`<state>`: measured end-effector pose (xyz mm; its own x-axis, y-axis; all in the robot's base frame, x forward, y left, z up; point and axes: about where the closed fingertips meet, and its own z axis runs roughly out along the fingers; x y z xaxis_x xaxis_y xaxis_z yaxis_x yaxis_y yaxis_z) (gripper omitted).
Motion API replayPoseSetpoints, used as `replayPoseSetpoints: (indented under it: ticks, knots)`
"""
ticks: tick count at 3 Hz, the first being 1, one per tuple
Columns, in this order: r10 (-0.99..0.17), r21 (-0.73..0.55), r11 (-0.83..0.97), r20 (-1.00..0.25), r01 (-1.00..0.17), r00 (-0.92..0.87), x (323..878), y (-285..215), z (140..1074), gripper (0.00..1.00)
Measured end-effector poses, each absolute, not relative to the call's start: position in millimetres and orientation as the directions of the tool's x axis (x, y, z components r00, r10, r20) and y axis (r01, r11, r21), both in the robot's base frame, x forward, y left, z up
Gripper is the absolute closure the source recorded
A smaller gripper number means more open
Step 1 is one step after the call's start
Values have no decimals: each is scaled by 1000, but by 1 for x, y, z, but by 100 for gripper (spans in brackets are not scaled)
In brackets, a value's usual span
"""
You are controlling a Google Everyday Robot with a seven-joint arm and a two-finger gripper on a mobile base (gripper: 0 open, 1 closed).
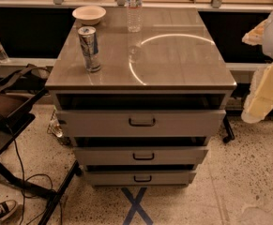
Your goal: Knock water bottle over
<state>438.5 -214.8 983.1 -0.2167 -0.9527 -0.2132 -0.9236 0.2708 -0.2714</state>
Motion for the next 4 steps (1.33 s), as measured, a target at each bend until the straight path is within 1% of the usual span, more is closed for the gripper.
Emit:
replayPoseSetpoints:
  ticks: [1, 2, 3, 4]
  knots:
    - [-953, -272, 271, -213, -924, -217, 438, -215, 983, 0]
    - [-941, -299, 286, -268, -910, -208, 451, -210, 985, 0]
    - [-897, -344, 314, -412, -885, -158, 497, -195, 988, 0]
    - [-775, -366, 427, -620, -827, -126, 563, -179, 985, 0]
